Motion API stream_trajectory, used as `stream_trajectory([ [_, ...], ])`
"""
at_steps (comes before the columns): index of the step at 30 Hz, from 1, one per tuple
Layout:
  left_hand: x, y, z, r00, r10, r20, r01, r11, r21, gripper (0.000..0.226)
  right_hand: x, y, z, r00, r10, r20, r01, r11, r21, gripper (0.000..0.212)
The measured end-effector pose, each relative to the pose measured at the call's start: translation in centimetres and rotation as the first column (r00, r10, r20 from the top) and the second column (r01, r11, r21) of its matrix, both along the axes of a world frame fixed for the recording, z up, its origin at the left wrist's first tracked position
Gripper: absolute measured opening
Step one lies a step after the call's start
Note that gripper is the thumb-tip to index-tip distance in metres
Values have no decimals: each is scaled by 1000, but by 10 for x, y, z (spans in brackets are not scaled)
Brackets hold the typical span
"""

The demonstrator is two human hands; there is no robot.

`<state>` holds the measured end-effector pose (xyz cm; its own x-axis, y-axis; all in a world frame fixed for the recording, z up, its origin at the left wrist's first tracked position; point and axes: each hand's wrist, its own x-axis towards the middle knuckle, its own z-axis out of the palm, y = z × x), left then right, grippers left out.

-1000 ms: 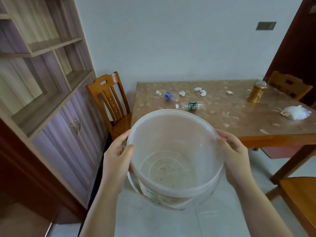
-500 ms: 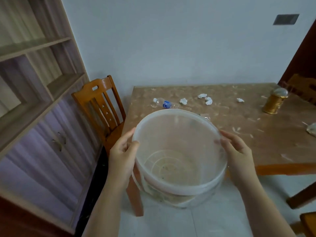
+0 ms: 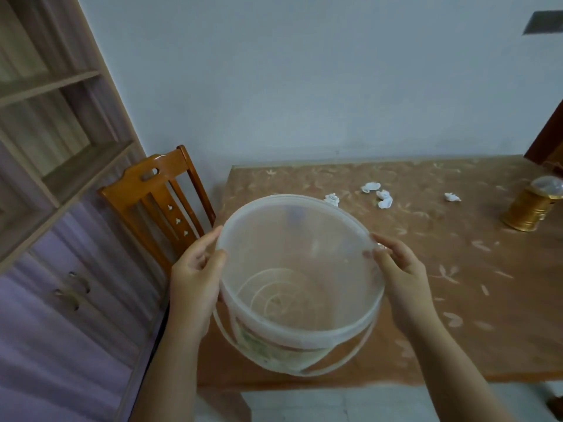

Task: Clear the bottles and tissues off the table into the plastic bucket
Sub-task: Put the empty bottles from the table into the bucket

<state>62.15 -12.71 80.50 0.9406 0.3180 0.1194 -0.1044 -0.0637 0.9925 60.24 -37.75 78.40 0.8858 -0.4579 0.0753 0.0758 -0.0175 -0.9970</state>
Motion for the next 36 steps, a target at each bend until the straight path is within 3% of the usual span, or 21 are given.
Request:
stream_trajectory([
  [16, 144, 28, -19, 1000, 1, 13, -2, 995, 104, 45, 146, 24, -17, 999, 11, -36, -13, 999, -42, 23],
  [24, 166, 13, -18, 997, 72, -37, -65, 983, 171, 38, 186, 3, -34, 974, 186, -129, -193, 981, -39, 24],
  [30, 172, -6, -11, 992, 116, -58, -102, 974, 200, 45, 207, -25, -47, 941, 305, -148, -315, 948, -50, 24],
  [33, 170, -13, -11, 986, 154, -60, -138, 969, 206, 44, 213, -47, -61, 945, 270, -184, -296, 946, -135, 27],
  [34, 169, -15, -11, 984, 166, -59, -151, 966, 211, 43, 217, -55, -68, 947, 237, -218, -288, 926, -243, 29],
  [36, 168, -17, -12, 978, 199, -68, -178, 956, 231, 41, 223, -68, -85, 936, 183, -302, -322, 790, -521, 36],
])
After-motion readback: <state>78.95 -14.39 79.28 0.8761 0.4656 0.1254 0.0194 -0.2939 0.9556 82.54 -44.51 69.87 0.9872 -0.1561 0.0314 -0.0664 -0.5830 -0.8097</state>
